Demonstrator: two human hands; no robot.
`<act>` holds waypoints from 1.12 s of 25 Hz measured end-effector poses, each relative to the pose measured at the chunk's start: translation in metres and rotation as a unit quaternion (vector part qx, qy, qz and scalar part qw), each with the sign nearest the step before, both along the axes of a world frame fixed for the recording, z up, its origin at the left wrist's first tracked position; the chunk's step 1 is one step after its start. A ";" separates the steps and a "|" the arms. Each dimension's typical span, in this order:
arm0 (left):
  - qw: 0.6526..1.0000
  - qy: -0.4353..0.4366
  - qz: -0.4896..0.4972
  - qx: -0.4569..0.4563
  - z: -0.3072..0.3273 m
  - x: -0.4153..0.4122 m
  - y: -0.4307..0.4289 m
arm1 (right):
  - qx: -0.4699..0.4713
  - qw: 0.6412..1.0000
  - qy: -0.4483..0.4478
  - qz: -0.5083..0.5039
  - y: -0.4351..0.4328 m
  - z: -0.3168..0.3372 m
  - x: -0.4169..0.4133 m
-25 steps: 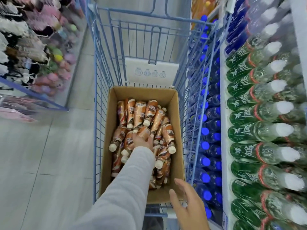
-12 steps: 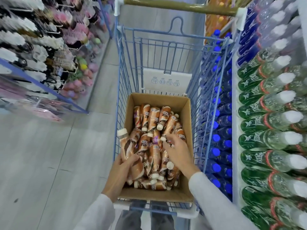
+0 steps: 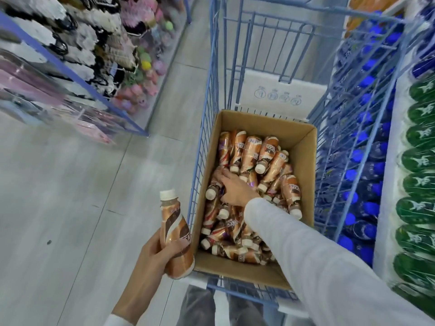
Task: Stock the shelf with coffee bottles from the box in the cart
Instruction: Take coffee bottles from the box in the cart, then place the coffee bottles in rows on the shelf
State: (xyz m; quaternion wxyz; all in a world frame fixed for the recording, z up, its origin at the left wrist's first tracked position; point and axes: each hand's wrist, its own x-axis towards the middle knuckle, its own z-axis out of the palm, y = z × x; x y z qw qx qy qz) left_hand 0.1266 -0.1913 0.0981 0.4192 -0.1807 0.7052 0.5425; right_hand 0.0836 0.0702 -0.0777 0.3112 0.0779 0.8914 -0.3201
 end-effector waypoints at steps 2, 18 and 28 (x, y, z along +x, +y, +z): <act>1.000 -0.007 0.010 0.008 -0.006 0.005 -0.004 | 0.030 0.999 0.031 -0.003 -0.010 -0.022 -0.001; 0.983 0.079 -0.109 0.128 0.063 -0.015 0.063 | -0.314 0.803 0.153 -0.484 -0.012 0.173 0.116; 0.871 0.091 -0.385 0.290 0.148 0.076 0.184 | -0.274 0.527 0.341 -0.729 -0.011 0.324 0.286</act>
